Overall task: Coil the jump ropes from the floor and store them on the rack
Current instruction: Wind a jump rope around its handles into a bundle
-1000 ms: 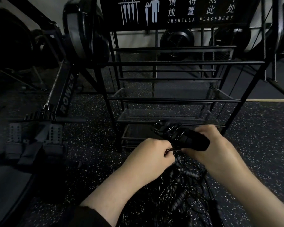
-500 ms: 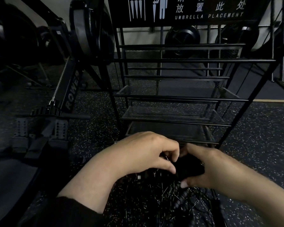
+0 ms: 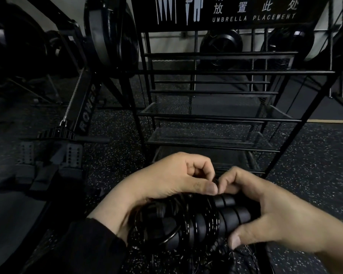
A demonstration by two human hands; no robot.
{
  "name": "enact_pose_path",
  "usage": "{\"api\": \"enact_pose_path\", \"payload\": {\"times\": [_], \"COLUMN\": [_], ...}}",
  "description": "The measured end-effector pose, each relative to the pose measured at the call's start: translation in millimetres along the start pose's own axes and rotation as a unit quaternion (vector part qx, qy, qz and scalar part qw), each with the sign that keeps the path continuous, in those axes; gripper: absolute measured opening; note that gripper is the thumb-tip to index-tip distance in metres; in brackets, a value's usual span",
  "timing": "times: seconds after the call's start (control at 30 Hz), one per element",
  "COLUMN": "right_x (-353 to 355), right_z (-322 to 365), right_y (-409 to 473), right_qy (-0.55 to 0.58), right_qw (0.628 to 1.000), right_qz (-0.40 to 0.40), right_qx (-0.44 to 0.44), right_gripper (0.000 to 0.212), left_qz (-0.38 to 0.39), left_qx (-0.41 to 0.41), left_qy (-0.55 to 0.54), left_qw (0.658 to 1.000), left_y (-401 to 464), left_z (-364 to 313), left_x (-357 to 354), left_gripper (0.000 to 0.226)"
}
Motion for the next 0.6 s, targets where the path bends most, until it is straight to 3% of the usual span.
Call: {"api": "enact_pose_path", "payload": {"times": [0.1, 0.2, 0.27, 0.33, 0.43, 0.5, 0.6], "right_x": [6, 21, 34, 53, 74, 81, 81], "right_z": [4, 6, 7, 3, -1, -8, -16], "right_y": [0, -3, -6, -10, -17, -19, -18], "right_qy": [0.065, 0.086, 0.085, 0.074, 0.052, 0.010, -0.054], "right_qw": [0.997, 0.990, 0.983, 0.969, 0.947, 0.938, 0.929], "right_qz": [-0.028, -0.086, -0.144, -0.226, -0.313, -0.347, -0.364], "right_qx": [0.043, 0.076, 0.079, 0.061, 0.039, 0.000, -0.045], "right_gripper": [0.056, 0.057, 0.060, 0.066, 0.061, 0.054, 0.062], "left_qz": [-0.026, -0.048, -0.103, -0.166, -0.199, -0.202, -0.207], "left_qx": [0.034, 0.084, 0.105, 0.075, 0.071, 0.080, 0.096], "left_qy": [-0.013, -0.147, -0.218, -0.153, -0.111, -0.105, -0.133], "left_qw": [0.999, 0.984, 0.965, 0.971, 0.971, 0.970, 0.964], "left_y": [7, 12, 10, 6, 9, 12, 13], "left_z": [10, 33, 52, 50, 42, 42, 44], "left_x": [5, 8, 15, 21, 17, 14, 13], "left_gripper": [0.041, 0.025, 0.019, 0.023, 0.031, 0.028, 0.020]}}
Point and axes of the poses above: each hand's wrist, its own y-axis towards the middle knuckle, its own x-axis out of the back of the hand, z = x × y, the point moved 10 cm from there along y, towards the middle knuckle, and after that the axes turned 13 degrees about -y, right-handed, at the moved point
